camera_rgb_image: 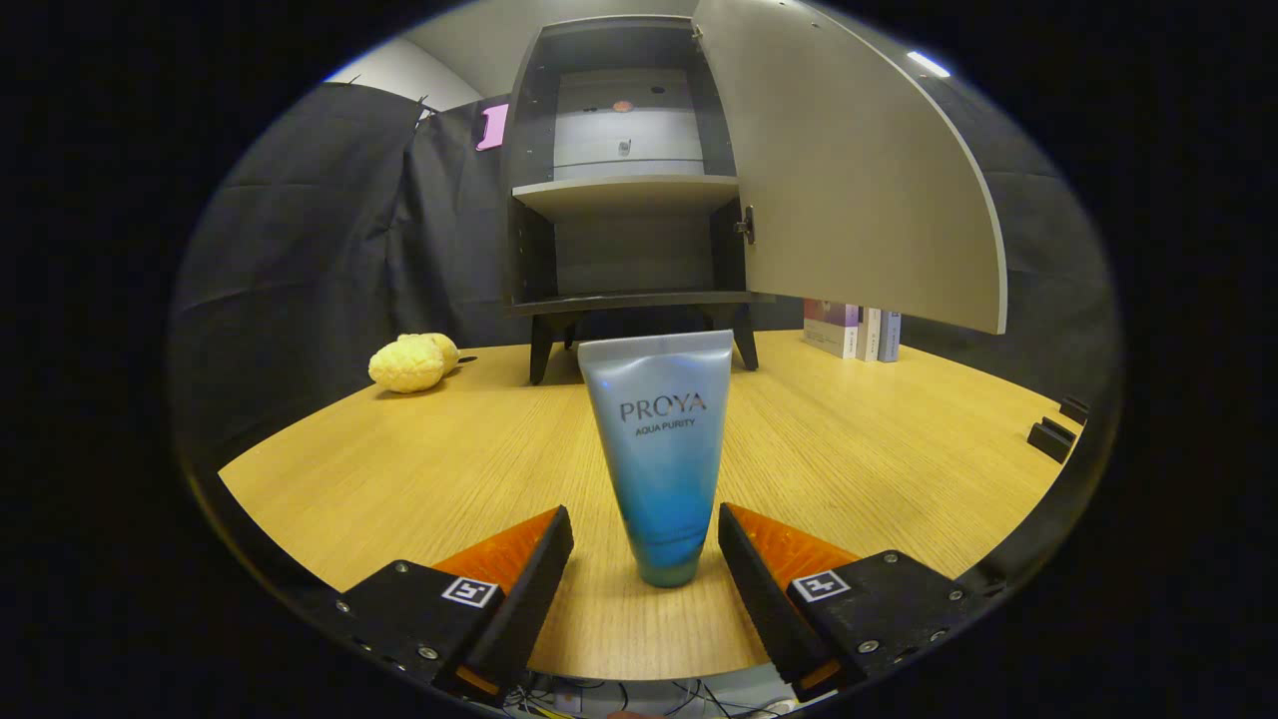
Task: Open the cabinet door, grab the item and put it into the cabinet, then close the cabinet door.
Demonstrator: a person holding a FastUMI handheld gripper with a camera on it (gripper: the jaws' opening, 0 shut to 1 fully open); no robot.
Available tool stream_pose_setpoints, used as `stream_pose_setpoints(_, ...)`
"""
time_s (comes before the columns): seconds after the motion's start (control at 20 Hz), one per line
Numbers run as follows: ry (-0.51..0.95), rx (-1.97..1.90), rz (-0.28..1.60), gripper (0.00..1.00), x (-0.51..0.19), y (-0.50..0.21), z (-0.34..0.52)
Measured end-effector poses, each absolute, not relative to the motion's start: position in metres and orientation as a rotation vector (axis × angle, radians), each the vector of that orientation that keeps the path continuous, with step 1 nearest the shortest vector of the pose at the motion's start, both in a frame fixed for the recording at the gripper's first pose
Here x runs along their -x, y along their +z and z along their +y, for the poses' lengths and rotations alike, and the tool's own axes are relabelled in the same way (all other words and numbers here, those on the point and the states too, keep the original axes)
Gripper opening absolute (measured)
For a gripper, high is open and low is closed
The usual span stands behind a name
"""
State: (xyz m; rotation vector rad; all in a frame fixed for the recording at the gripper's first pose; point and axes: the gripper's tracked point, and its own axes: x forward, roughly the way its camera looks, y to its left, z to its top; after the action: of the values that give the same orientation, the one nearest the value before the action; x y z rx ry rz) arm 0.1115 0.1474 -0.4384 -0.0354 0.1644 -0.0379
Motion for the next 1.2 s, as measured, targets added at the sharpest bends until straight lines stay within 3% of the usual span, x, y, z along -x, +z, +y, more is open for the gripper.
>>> stream_pose_setpoints(0.05, -0.054, 0.045, 0.161, 0.91, -0.113, -0.437, 0.146)
stream_pose_setpoints(0.15, -0.071, 0.167, 0.175, 0.74, -0.116, -0.441, 0.140)
stream_pose_setpoints(0.2, -0.049, 0.191, 0.165, 0.46, -0.105, -0.432, 0.145)
stream_pose_setpoints(0.6, -0.057, 0.078, 0.226, 0.43, -0.115, -0.424, 0.148)
stream_pose_setpoints(1.2, -0.131, 0.076, 0.133, 0.43, -0.130, -0.277, 0.159)
